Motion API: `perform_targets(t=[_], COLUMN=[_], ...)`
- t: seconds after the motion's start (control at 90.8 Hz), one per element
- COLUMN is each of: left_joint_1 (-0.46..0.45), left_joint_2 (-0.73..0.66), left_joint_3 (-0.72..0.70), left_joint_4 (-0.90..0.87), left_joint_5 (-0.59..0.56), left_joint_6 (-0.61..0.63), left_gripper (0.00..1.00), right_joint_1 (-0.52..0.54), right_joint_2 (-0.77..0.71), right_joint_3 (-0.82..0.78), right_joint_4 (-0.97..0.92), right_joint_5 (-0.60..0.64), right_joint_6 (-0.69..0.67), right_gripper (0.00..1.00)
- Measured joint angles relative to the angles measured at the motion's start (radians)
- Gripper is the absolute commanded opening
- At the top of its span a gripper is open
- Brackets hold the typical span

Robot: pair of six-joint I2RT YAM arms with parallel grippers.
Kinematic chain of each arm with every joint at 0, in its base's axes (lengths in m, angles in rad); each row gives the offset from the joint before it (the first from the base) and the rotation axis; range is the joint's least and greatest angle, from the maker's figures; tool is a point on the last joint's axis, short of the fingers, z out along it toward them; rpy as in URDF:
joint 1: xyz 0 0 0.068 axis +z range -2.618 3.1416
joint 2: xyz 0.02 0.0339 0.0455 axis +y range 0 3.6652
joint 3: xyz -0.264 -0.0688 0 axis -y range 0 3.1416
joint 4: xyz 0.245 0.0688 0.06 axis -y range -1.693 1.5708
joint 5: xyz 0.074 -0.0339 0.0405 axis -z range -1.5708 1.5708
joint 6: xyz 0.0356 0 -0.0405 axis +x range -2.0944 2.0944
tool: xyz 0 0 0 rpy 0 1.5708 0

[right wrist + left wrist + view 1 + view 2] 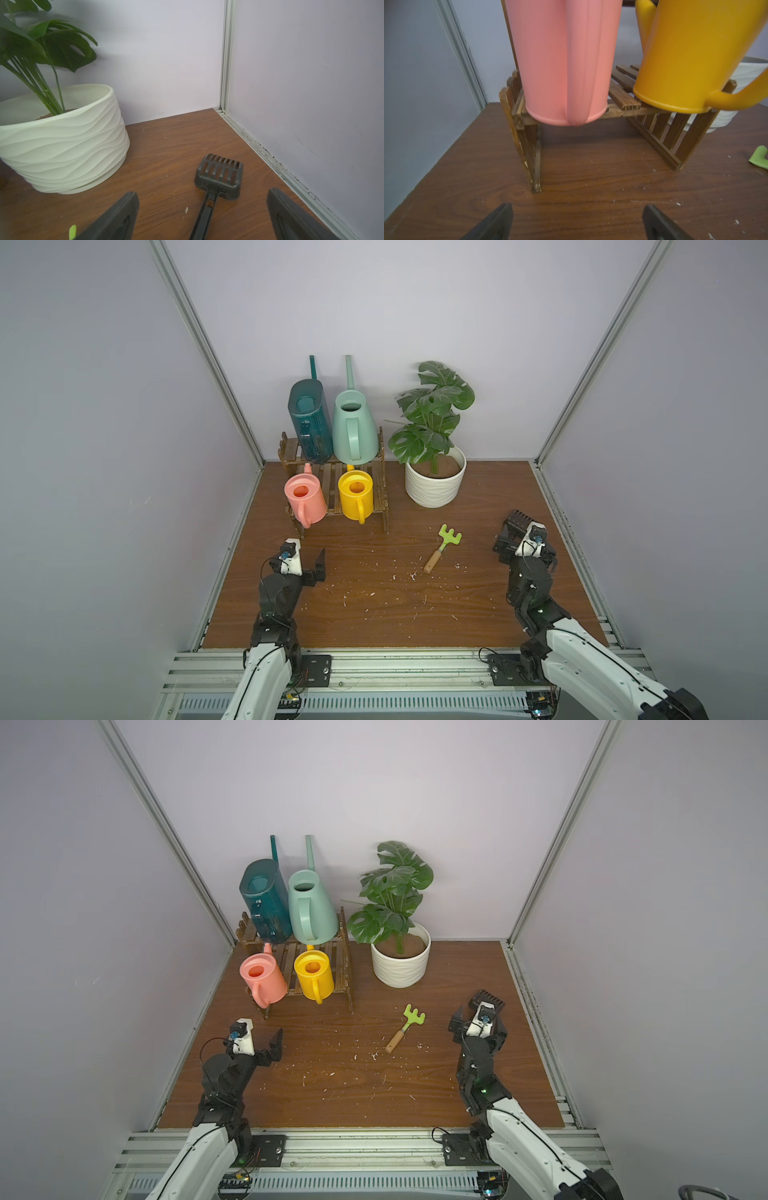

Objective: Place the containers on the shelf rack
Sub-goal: Reset both arms

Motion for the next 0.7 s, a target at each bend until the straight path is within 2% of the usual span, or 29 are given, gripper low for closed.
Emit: perform_targets(t=[0.275,0.561,0.705], left_joint_1=[0.0,0.0,0.0], left_joint_2=[0.041,0.39,0.497], left_joint_3=[0.0,0.0,0.0], left_joint_4=[0.248,0.409,0.481], left_joint_5=[0.001,-0.011,-0.023], left_joint_6=[0.027,0.004,-0.013], left_gripper=[1.0,0.99,1.0], right_joint_1=[-0.093,-0.129,-0.146], right_joint_2=[0.135,0.28,0.338], right_joint_3=[-0.081,-0.115,-0.116], right_joint_4=[0.261,0.502,0.59], right_joint_5=[-0.121,-0.188,-0.214], right_joint_6=[-0.042,-0.104,-0.123], right_gripper=[0.99,0.99,0.99])
